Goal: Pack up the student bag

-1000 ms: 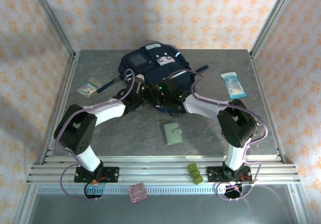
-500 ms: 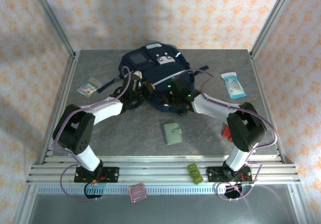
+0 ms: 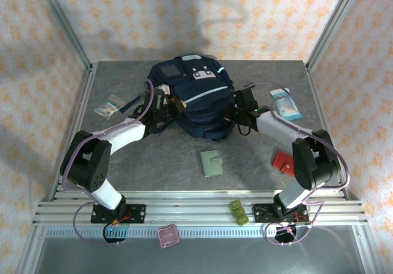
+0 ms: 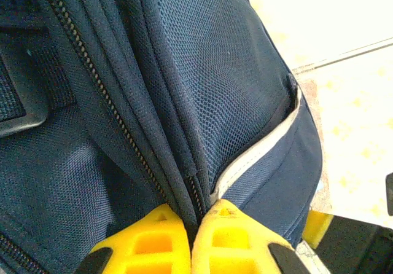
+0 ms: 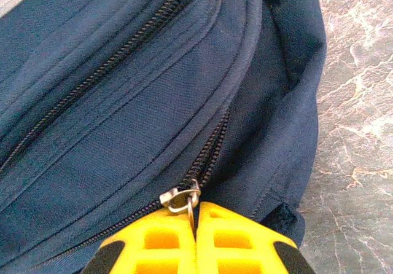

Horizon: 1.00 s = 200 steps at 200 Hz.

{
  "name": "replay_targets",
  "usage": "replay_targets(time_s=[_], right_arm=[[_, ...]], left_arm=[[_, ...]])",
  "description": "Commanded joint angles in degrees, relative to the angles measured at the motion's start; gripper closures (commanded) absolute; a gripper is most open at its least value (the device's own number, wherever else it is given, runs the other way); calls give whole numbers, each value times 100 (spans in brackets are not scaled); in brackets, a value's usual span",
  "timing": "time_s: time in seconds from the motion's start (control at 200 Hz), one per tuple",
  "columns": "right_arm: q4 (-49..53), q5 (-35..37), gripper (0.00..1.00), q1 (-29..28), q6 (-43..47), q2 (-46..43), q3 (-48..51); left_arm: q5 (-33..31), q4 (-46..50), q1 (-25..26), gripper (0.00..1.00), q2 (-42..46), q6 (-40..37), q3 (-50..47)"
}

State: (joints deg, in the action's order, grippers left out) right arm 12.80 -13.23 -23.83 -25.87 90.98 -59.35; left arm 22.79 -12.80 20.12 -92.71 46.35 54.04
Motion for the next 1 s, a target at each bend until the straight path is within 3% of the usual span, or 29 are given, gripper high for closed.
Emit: replay_targets(time_s=[0.0, 0.215, 0.385, 0.521, 0.606, 0.771, 0.996], right_arm=[[682, 663, 100, -75, -226, -629, 230], [435, 329, 100, -1000, -799, -1145, 508], [-267, 14, 100, -1769, -917, -239, -199], [-518, -217, 100, -1914, -826, 669, -1121], [-561, -278, 100, -1923, -823, 967, -1470], [-582, -390, 100, -1923, -766, 1200, -1683], [-637, -444, 100, -1923, -779, 1265, -1592]], left_arm=[[-539, -76, -340, 100, -249, -325, 570], [-730, 310, -652, 100, -642, -494, 1223], [-626, 526, -1012, 100, -1008, -401, 1856], [-605, 765, -1134, 57, -772, -386, 1975], [-679, 903, -1135, 43, -320, -459, 1632], [-564, 880, -1034, 36, 558, -218, 399], [-437, 427, -285, 35, 897, 261, -578]])
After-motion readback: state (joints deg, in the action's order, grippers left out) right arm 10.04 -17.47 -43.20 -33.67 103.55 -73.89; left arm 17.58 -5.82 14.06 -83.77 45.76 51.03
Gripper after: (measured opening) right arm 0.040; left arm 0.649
